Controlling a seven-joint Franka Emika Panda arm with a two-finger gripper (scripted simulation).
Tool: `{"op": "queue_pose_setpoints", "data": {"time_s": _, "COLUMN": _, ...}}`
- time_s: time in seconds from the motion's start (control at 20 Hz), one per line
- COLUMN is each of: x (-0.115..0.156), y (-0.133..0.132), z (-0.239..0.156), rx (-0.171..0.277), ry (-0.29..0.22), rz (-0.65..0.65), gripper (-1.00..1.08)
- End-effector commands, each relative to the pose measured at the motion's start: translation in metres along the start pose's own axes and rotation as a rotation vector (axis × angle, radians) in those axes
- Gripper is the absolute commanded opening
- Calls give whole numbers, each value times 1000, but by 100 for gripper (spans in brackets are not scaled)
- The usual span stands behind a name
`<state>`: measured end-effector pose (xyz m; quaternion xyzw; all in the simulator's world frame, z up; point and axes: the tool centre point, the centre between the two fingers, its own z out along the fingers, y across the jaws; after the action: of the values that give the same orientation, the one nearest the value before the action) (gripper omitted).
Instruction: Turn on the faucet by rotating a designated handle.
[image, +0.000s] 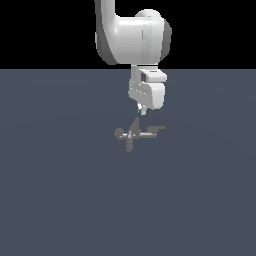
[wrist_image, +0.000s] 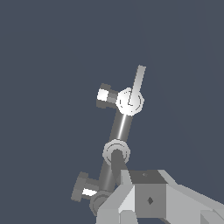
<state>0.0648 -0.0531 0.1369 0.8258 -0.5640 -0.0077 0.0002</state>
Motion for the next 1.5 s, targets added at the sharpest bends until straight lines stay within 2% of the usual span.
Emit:
{"op": "queue_pose_setpoints", "data": {"time_s": 0.0, "x": 18, "y": -8, "z": 16, "rx": 2, "ry": 4, "rz": 63, "gripper": -100}}
{"op": "queue_pose_setpoints", "data": {"time_s": 0.35, "x": 60, "y": -21, "z": 50, "rx": 6, "ry": 10, "rz": 203, "gripper": -100}}
{"op": "queue_pose_setpoints", "data": {"time_s": 0.65, "x": 83, "y": -26, "z": 68, "rx": 9, "ry": 11, "rz": 277, "gripper": -100}}
{"op": "queue_pose_setpoints", "data": {"time_s": 1.25, "x": 94, "y": -27, "z": 75, "rx": 11, "ry": 11, "rz": 309, "gripper": -100}}
{"op": "queue_pose_setpoints", "data": {"time_s": 1.45, "x": 99, "y": -14, "z": 75, "rx": 11, "ry": 11, "rz": 309, "gripper": -100}}
